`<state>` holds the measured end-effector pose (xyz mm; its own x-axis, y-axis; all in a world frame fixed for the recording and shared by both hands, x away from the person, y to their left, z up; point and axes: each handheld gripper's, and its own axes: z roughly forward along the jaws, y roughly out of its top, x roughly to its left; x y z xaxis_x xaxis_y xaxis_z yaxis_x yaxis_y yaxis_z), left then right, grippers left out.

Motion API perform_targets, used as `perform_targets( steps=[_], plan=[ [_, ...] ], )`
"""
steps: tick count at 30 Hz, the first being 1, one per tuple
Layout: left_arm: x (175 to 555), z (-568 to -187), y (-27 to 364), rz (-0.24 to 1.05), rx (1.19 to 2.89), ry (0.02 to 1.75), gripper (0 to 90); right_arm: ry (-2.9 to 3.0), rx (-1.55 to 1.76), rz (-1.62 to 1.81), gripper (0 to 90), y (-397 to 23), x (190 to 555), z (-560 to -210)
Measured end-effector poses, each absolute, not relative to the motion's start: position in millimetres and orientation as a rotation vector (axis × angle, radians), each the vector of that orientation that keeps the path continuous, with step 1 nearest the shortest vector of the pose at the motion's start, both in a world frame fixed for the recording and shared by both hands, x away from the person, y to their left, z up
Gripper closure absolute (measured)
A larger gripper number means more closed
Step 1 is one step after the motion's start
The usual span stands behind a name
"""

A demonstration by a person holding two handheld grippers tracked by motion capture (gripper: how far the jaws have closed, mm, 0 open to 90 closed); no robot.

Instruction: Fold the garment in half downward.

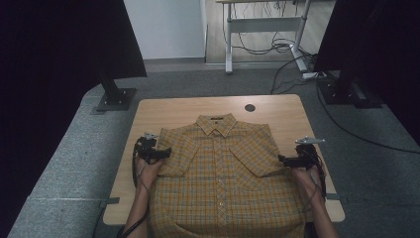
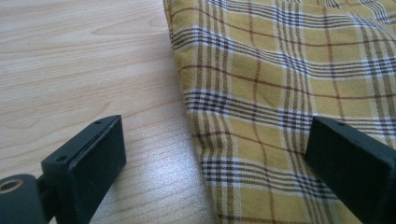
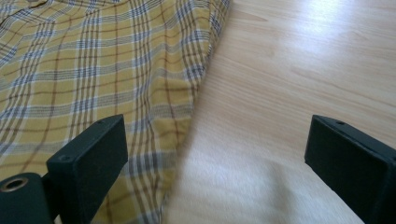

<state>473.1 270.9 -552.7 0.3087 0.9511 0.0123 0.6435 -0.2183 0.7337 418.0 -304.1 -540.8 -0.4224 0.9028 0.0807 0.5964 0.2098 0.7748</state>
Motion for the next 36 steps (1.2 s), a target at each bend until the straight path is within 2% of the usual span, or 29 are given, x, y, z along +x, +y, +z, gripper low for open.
perform_targets(
  steps=[24, 36],
  plan=[
    [472.1, -552.8, 270.5, 0.618, 1.961, 1.399, 3.5, 2.196, 1.305, 1.075, 9.8, -274.9, 467.8, -550.6],
    [472.3, -552.9, 270.4, 0.612, 1.965, 1.393, 2.3, 2.230, 1.257, 1.046, 12.0, -263.6, 481.0, -557.7]
  ],
)
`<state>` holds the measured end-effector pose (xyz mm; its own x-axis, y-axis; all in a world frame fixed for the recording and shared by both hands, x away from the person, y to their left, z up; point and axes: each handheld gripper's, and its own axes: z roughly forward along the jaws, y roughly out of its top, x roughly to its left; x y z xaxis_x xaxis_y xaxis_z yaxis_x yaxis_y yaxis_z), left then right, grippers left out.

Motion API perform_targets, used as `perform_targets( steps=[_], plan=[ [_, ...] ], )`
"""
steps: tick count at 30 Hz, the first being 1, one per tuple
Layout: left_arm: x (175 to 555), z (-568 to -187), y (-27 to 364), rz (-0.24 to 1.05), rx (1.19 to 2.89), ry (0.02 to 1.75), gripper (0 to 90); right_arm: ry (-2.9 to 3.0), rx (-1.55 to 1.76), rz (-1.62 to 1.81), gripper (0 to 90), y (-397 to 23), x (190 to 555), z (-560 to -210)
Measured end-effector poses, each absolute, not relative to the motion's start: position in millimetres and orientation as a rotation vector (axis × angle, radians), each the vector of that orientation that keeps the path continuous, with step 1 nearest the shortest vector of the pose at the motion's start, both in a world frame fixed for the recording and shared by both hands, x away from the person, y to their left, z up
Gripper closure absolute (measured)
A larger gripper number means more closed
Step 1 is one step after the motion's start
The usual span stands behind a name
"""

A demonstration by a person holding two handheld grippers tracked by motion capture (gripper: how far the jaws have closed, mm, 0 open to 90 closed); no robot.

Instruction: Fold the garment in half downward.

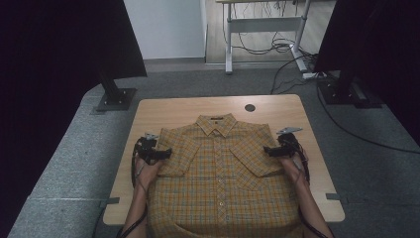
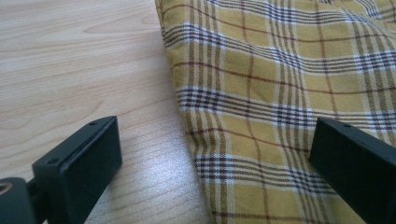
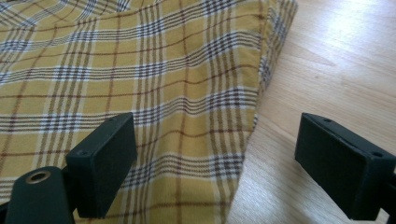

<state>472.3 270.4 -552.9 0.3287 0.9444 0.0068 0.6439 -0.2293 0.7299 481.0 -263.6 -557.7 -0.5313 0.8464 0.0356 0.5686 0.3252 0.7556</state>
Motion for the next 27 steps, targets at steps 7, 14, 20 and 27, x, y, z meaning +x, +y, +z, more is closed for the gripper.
perform_targets(
  steps=[7, 14, 20, 27],
  plan=[
    [471.7, -552.8, 270.4, 0.613, 1.968, 1.386, 3.4, 2.237, 1.242, 1.036, 12.6, -260.3, 481.1, -560.9],
    [465.4, -551.6, 268.5, 0.610, 1.965, 1.308, 20.2, 2.246, 1.202, 1.077, 31.6, -260.8, 477.6, -560.2],
    [459.0, -550.8, 263.0, 0.597, 1.964, 1.252, 46.9, 2.267, 1.176, 1.121, 58.1, -260.3, 473.0, -558.5],
    [456.8, -550.7, 260.8, 0.552, 1.975, 1.186, 76.6, 2.320, 1.251, 1.119, 80.6, -254.8, 472.3, -553.1]
  ],
)
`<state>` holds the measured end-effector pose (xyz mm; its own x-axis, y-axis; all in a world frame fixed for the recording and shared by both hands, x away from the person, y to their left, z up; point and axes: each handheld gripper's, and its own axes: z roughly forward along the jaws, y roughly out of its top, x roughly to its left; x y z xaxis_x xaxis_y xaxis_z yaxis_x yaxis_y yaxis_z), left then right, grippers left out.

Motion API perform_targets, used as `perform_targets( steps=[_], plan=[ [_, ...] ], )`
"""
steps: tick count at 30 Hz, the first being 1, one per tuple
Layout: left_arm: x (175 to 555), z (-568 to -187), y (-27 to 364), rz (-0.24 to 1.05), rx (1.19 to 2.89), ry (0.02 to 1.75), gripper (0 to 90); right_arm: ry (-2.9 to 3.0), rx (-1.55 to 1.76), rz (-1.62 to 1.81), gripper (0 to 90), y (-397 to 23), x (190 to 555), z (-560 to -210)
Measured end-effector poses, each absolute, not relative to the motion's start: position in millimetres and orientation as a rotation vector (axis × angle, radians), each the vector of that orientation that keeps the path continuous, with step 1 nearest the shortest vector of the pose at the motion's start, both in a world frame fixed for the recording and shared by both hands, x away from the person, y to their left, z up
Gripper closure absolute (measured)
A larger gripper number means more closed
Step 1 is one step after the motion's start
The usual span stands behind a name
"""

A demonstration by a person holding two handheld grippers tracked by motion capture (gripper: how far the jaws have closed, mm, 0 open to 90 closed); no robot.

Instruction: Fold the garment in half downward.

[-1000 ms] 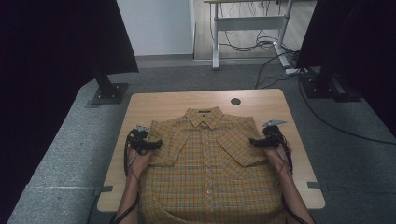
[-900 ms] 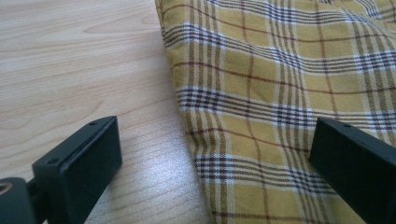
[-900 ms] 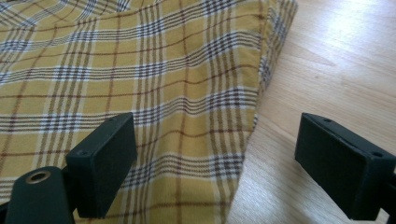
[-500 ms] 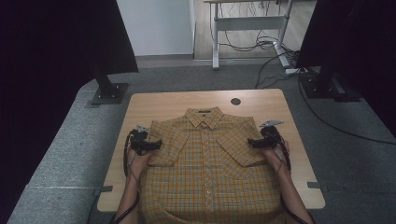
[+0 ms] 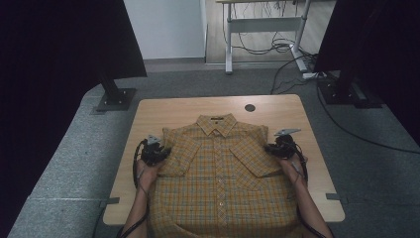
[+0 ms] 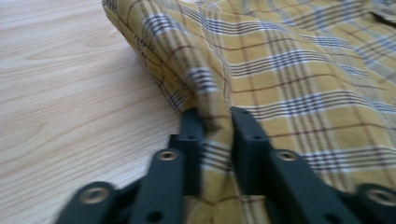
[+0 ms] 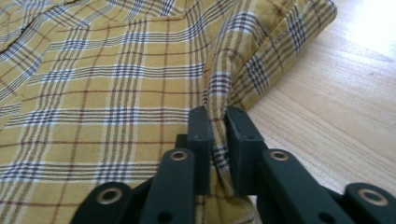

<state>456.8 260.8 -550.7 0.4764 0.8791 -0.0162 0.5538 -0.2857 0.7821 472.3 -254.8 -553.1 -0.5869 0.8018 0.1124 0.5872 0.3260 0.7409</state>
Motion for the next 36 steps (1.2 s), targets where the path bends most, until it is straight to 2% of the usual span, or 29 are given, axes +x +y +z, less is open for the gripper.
perform_targets(
  steps=[5, 22, 28, 36],
  plan=[
    [455.9, -548.9, 264.4, 0.552, 1.954, 1.162, 84.0, 2.312, 1.206, 1.069, 82.0, -250.7, 468.8, -546.0],
    [436.4, -490.8, 271.0, 0.623, 1.757, 1.041, 85.4, 2.181, 1.131, 1.247, 82.4, -263.2, 446.0, -501.2],
    [414.8, -470.0, 271.8, 0.654, 1.731, 0.971, 85.4, 2.127, 1.080, 1.288, 82.3, -270.7, 425.1, -482.1],
    [378.6, -464.7, 273.4, 0.665, 1.755, 0.910, 85.4, 2.109, 1.044, 1.357, 82.1, -281.3, 393.3, -481.8]
  ],
)
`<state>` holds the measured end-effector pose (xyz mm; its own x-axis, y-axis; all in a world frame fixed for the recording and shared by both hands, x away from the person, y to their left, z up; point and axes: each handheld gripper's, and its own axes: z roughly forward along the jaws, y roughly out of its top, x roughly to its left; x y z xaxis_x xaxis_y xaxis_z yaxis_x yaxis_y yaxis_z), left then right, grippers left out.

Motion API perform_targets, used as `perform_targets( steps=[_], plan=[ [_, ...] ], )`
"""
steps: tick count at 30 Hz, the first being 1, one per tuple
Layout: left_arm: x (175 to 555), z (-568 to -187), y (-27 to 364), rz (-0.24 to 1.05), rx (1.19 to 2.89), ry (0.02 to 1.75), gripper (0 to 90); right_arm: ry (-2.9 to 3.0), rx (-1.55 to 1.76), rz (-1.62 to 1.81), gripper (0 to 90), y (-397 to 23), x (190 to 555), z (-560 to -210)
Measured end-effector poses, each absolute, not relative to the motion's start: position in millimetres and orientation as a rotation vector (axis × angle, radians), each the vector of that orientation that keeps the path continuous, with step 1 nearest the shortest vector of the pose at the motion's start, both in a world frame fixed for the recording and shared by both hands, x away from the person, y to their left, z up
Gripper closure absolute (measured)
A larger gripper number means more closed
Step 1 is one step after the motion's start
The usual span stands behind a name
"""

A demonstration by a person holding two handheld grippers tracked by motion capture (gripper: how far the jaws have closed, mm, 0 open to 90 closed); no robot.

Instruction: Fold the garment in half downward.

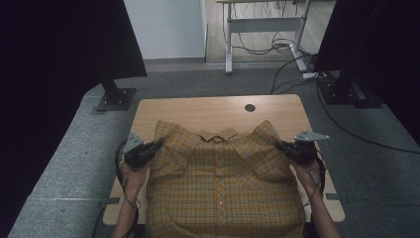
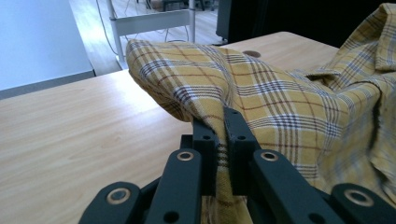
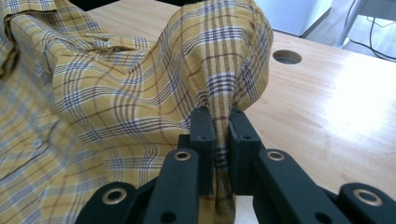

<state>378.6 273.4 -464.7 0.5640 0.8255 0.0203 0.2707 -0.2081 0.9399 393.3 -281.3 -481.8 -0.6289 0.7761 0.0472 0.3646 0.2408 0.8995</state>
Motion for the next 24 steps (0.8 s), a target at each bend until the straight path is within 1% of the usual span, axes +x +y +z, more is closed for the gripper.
perform_targets(
  steps=[5, 14, 21, 24],
  plan=[
    [357.8, -473.6, 274.8, 0.650, 1.785, 0.899, 85.2, 2.132, 1.015, 1.356, 81.7, -282.6, 373.6, -485.2],
    [325.7, -498.9, 275.3, 0.634, 1.861, 0.907, 85.1, 2.207, 1.018, 1.354, 81.6, -284.5, 340.5, -503.8],
    [306.1, -514.1, 266.4, 0.669, 1.996, 0.885, 84.9, 2.285, 1.041, 1.303, 81.4, -283.7, 326.5, -518.6],
    [301.7, -523.6, 264.2, 0.653, 2.045, 0.888, 84.7, 2.326, 1.048, 1.273, 81.4, -282.2, 321.4, -525.7]
  ],
)
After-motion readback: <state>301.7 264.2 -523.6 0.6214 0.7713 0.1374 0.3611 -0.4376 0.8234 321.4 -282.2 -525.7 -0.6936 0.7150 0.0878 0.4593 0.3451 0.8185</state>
